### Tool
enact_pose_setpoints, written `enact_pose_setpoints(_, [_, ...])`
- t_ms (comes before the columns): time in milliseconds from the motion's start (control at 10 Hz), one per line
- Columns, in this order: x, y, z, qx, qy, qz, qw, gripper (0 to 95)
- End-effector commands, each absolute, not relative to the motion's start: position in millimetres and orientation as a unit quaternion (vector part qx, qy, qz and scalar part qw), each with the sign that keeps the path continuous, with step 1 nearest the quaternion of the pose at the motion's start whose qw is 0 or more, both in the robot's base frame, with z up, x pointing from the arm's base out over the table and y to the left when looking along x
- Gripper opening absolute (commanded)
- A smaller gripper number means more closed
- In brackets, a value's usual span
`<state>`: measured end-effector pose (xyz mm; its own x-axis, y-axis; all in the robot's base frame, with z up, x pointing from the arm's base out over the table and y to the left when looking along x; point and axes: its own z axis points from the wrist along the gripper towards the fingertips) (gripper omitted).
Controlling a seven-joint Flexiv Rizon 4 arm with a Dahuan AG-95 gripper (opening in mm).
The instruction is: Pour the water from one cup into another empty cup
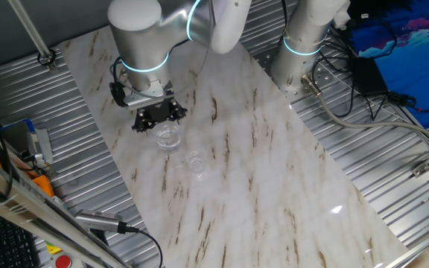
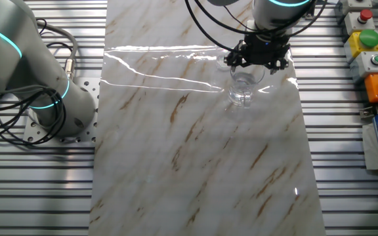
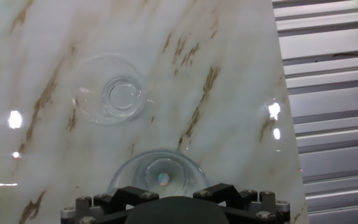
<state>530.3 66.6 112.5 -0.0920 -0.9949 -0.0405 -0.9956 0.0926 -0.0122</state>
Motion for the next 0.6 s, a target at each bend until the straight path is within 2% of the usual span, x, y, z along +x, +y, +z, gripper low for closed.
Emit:
enact_pose_setpoints(100, [529.9,67.1,113.8,-0.674,0.739,0.01,0.019,95.0])
enact_pose_setpoints(600, [530.3,66.6,109.6,-0.678,0.735,0.003,0.021,95.0])
